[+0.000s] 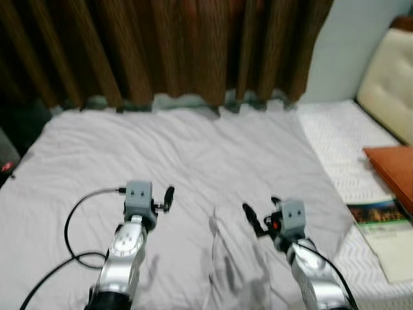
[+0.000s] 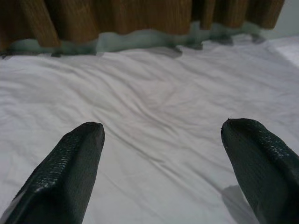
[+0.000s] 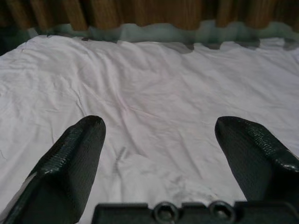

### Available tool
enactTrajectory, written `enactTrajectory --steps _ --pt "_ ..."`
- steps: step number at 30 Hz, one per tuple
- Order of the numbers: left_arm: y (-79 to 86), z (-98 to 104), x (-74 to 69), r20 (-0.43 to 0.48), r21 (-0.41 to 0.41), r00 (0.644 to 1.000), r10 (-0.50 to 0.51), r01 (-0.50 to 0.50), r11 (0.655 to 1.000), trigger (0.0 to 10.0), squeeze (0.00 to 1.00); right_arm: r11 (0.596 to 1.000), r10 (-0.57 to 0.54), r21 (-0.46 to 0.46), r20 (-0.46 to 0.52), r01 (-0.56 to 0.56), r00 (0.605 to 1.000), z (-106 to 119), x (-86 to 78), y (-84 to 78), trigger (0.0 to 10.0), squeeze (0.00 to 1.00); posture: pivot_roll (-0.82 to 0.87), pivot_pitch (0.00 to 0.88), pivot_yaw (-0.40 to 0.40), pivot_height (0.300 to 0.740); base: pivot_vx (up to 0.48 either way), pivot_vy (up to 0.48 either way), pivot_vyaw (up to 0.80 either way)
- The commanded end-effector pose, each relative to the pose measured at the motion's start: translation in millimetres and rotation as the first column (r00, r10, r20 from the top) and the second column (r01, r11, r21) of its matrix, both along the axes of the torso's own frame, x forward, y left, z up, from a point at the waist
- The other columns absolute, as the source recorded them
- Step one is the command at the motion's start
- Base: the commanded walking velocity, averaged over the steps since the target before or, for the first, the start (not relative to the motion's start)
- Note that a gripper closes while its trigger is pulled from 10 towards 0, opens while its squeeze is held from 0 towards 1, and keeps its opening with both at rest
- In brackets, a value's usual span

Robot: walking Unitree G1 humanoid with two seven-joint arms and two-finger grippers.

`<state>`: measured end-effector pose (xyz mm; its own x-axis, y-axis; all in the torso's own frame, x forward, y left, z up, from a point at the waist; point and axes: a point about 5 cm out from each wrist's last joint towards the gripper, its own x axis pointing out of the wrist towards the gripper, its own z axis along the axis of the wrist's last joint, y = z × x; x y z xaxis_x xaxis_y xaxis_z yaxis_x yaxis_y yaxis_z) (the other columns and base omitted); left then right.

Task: Clean up the room

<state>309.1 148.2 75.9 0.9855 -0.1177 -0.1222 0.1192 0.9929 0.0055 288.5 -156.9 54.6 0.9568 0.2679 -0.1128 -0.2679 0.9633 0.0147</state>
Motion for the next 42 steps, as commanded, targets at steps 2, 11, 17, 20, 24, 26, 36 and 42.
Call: enactTrajectory --steps 2,11,17,20,24,26,36,42 --pt "-15.5 -1 0.8 -0.015 -0.010 0.998 -0.057 0.057 0.998 10.0 0.00 1.000 -0.028 -0.011 0.004 0.028 1.000 1 -4.6 -11.3 10.0 0.00 -0.03 0.046 0.029 0.740 0.289 -0.379 0.00" --pt "-25.9 -13 -2.7 -0.079 -0.062 0.993 -0.091 0.086 0.994 10.0 0.00 0.999 -0.029 -0.020 -0.009 0.029 1.000 -2 -20.2 -14.5 10.0 0.00 -0.06 0.110 0.025 0.740 0.291 -0.380 0.00" --pt "-25.6 -41 11.7 -0.326 -0.241 0.945 -0.034 -0.049 0.969 10.0 0.00 0.999 -0.020 -0.050 -0.065 0.017 0.998 -5 -57.6 -22.7 10.0 0.00 -0.13 0.287 -0.023 0.740 0.000 0.000 0.00" --pt "-13.0 -40 23.5 -0.386 -0.318 0.920 0.073 -0.206 0.925 10.0 0.00 0.995 0.008 -0.093 -0.122 -0.020 0.992 4 -99.9 -29.4 10.0 0.00 -0.27 0.450 -0.079 0.740 0.000 0.000 0.00" --pt "4.5 -19 40.2 -0.316 -0.356 0.930 0.189 -0.301 0.885 10.0 0.97 0.993 0.013 -0.115 -0.169 -0.033 0.986 9 -126.1 -31.0 10.0 0.00 -0.34 0.522 -0.116 0.740 0.000 0.000 0.00" --pt "9.3 -12 45.0 -0.288 -0.364 0.932 0.218 -0.317 0.876 10.0 0.97 0.993 0.008 -0.117 -0.183 -0.030 0.983 12 -132.8 -31.5 10.0 0.00 -0.35 0.532 -0.122 0.740 0.000 0.000 0.00" --pt "25.6 41 67.2 -0.006 -0.396 0.963 0.270 -0.251 0.884 10.0 0.88 0.994 -0.016 -0.110 -0.292 -0.016 0.956 15 -173.0 -24.7 10.0 0.00 -0.34 0.546 -0.094 0.740 0.000 0.000 0.00" --pt "16.0 4 56.1 -0.234 -0.551 0.947 0.219 -0.315 0.773 10.0 0.00 0.994 -0.013 -0.105 -0.300 -0.020 0.954 18 -173.2 -19.9 10.0 0.00 -0.36 0.561 -0.104 0.740 0.000 0.000 0.00"
